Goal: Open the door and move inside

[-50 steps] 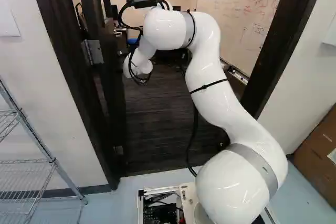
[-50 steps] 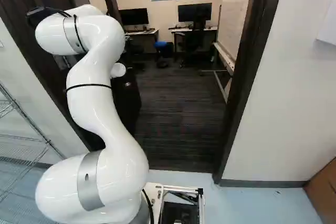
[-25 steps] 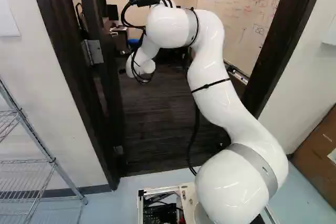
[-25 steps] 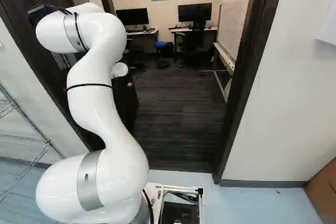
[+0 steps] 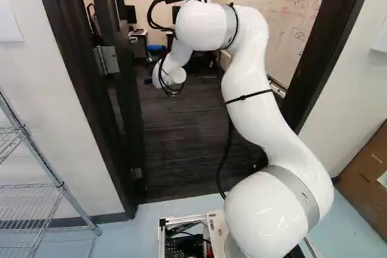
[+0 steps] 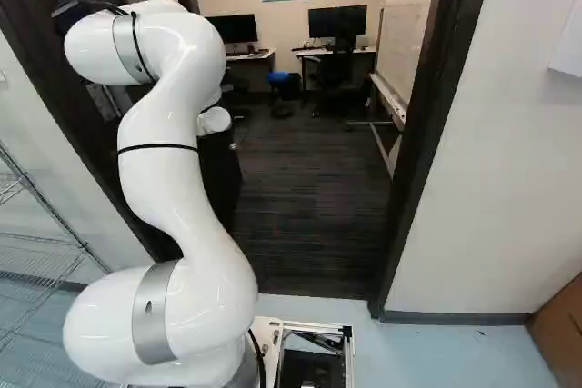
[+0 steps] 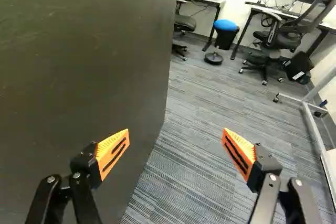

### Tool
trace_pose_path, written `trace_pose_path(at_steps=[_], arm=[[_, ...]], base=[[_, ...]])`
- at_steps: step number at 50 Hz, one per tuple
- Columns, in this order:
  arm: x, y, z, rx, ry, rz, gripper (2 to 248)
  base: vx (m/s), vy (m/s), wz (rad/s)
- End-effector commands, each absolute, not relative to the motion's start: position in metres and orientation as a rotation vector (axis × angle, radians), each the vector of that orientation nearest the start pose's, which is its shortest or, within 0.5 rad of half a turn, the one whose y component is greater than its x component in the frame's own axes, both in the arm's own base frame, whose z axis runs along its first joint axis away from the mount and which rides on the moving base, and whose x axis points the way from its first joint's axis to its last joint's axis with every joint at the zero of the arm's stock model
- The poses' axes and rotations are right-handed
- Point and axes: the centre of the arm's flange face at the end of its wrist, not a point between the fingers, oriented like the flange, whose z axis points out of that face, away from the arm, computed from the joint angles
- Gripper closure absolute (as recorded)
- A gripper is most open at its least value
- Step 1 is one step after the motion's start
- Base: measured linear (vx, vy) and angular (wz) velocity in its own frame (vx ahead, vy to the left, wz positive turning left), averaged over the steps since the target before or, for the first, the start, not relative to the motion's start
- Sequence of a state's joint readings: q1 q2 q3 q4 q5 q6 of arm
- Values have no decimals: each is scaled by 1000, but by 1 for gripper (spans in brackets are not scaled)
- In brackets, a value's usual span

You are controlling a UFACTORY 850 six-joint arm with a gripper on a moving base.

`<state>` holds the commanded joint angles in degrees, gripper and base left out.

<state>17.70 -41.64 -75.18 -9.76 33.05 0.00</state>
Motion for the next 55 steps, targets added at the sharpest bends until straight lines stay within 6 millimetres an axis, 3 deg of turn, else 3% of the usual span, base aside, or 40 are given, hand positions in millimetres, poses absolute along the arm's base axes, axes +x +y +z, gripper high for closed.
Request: trace_pose_path(at_steps=[55], arm=[[631, 128, 357, -2541, -498, -1592, 3]], base=[[0, 0, 0]])
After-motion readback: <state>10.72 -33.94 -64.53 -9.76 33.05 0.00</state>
